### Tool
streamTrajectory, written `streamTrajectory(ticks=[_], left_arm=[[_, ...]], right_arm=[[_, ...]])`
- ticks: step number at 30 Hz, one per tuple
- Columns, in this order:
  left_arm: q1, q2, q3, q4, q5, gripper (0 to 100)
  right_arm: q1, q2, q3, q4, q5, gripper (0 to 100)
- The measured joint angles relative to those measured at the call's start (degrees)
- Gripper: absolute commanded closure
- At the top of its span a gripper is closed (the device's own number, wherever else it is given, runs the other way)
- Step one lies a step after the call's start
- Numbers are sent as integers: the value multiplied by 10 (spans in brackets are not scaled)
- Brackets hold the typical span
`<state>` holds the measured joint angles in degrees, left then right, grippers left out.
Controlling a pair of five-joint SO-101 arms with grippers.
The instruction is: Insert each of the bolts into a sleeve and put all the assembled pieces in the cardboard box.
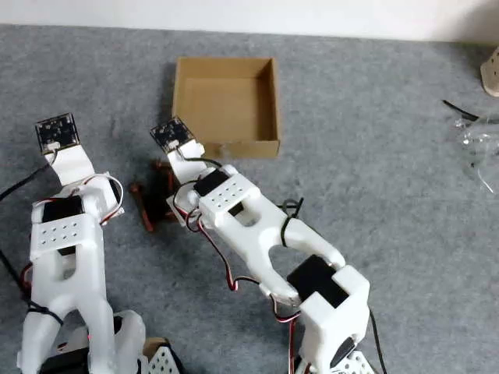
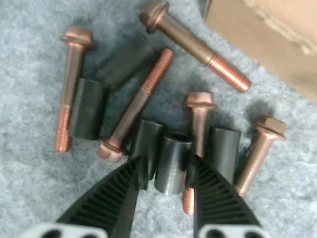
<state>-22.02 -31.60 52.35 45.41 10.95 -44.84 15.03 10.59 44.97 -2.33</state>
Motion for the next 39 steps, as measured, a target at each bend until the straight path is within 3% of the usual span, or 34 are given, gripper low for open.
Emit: streamTrajectory(ticks=[22, 27, 39], left_arm=[[0, 0, 0, 0, 0, 992], [0, 0, 0, 0, 0, 992], [-1, 0, 18, -27, 0, 992]], right_arm=[[-3, 72, -32, 36, -18, 887], [-2, 72, -32, 38, -42, 998], [7, 65, -32, 59, -58, 995]])
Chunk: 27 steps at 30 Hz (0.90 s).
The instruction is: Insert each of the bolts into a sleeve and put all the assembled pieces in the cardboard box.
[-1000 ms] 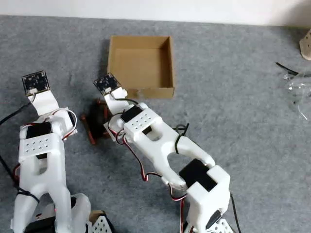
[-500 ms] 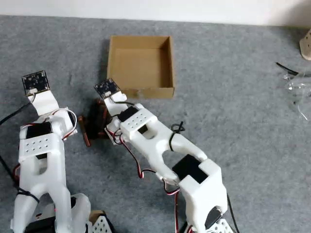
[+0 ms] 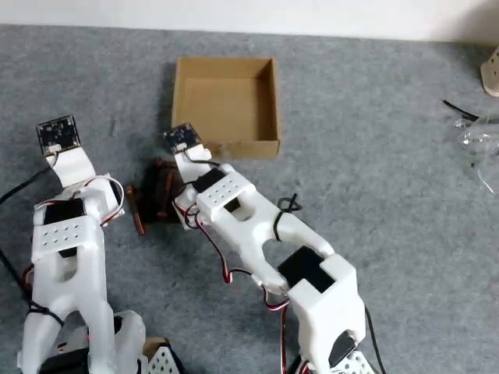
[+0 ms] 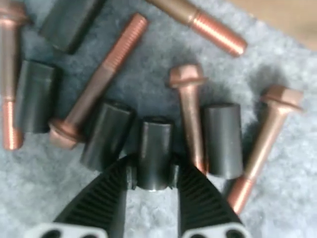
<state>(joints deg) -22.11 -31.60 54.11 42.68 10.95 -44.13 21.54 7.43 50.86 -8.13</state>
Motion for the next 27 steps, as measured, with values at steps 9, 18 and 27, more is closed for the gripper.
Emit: streamTrajectory(ticks=[9, 18, 27], left_arm=[[0, 0, 0, 0, 0, 992], [0, 0, 0, 0, 0, 992], [0, 0, 0, -10, 0, 990]], right_arm=[[-1, -141, 55, 38, -2, 995], [20, -299, 129, 39, -2, 995], [91, -494, 247, 39, -2, 995]])
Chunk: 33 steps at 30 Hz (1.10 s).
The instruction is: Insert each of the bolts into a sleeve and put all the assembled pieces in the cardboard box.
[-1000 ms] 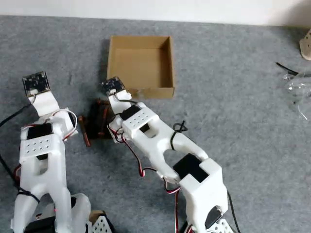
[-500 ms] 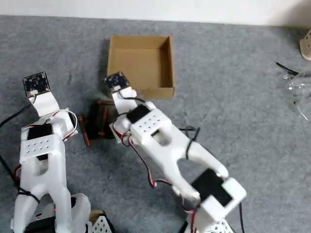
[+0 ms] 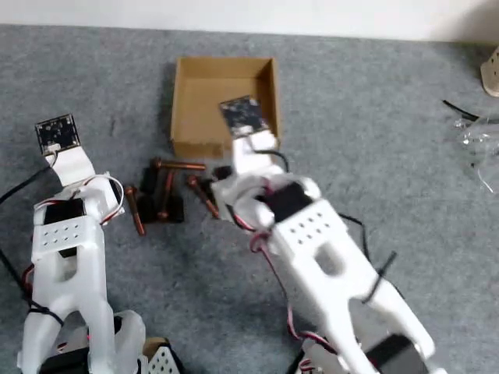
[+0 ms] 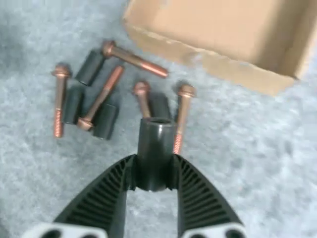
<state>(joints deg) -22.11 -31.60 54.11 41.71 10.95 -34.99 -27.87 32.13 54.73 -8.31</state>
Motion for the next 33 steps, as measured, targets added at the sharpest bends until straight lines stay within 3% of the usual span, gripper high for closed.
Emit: streamTrajectory(ticks=[18, 28, 33], left_arm=[[0, 0, 0, 0, 0, 990], [11, 0, 0, 0, 0, 990], [11, 0, 0, -1, -33, 990]], right_arm=[[162, -346, 279, 0, 32, 995], [164, -511, 433, -48, 32, 995], [164, -549, 462, -62, 32, 995]])
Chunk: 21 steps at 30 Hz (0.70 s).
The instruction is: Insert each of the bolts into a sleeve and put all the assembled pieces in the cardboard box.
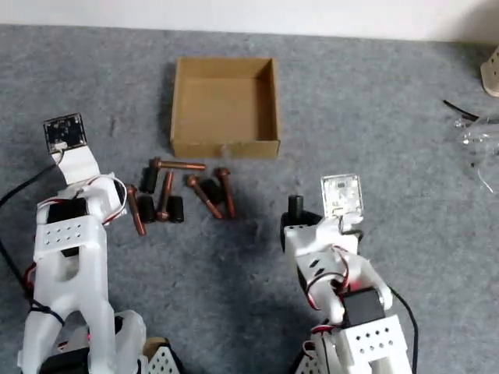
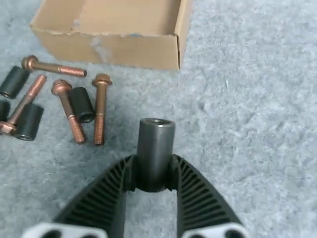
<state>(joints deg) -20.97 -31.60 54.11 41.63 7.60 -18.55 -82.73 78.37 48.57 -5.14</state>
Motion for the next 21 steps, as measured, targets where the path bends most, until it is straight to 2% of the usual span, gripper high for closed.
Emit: streamTrajectory(ticks=[7, 14, 16, 21], left_arm=[[31, 0, 0, -1, -31, 990], [32, 0, -4, -1, -44, 989], [33, 0, -29, 17, -89, 989], [50, 11, -142, 131, -224, 989]], right_arm=[[0, -5, 62, -70, 0, 995], [0, -5, 84, -92, 0, 995], [0, -5, 85, -92, 0, 995], [0, -5, 84, -92, 0, 995]])
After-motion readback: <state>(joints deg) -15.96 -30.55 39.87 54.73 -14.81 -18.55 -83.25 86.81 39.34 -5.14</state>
